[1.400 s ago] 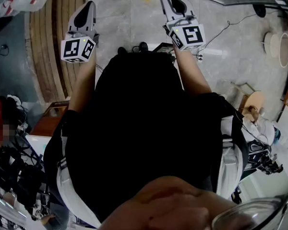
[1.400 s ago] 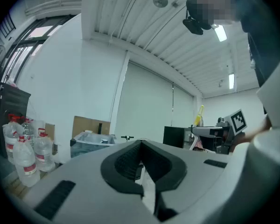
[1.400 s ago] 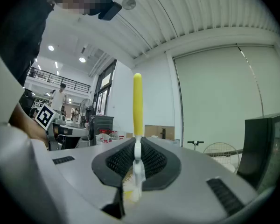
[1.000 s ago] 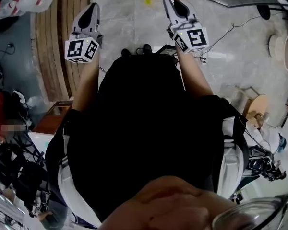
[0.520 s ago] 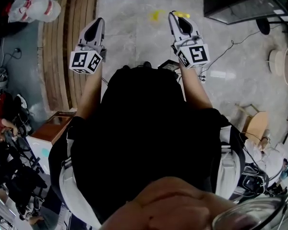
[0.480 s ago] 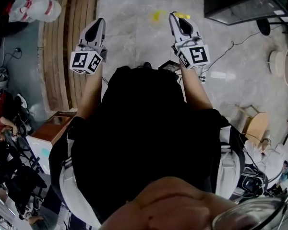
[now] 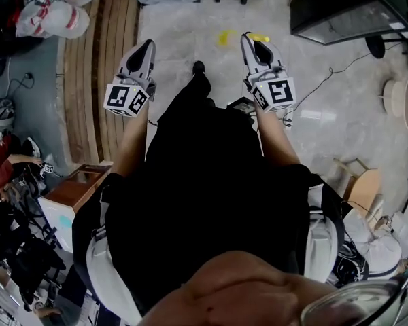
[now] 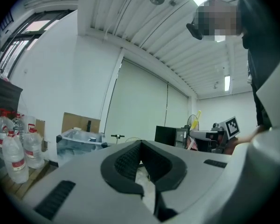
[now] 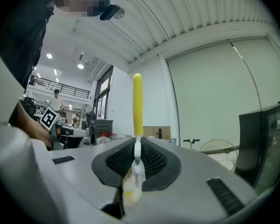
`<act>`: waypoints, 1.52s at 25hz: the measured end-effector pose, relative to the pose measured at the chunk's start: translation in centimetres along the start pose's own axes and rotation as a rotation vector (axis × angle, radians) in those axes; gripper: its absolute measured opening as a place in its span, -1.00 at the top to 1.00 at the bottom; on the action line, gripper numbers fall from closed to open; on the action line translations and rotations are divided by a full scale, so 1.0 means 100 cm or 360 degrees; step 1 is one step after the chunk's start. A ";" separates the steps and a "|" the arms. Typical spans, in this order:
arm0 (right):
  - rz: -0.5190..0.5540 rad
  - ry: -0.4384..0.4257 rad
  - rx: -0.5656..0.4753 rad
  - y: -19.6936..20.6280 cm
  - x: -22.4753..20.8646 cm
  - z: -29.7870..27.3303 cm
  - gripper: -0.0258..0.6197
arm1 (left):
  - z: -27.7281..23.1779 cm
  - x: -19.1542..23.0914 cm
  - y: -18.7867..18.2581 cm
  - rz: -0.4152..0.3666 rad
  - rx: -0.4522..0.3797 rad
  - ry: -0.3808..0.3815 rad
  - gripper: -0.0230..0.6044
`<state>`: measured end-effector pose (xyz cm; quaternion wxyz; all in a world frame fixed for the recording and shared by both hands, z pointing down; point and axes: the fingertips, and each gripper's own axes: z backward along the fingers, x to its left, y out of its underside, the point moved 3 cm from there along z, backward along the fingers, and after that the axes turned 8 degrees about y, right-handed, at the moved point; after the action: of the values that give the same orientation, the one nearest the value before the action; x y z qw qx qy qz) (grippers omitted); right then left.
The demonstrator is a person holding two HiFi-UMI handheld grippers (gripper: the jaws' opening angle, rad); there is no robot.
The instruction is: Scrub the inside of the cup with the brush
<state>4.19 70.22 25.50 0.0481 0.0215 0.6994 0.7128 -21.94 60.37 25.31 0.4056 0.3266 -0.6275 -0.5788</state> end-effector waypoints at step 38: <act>0.0104 -0.0131 -0.0009 -0.018 -0.178 -0.402 0.79 | -0.293 0.304 -0.009 0.0117 -0.0026 -0.0139 0.88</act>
<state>18.06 28.54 23.50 0.0534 0.0735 0.6938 0.7144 -9.89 20.03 28.46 0.4015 0.2744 -0.6514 -0.5824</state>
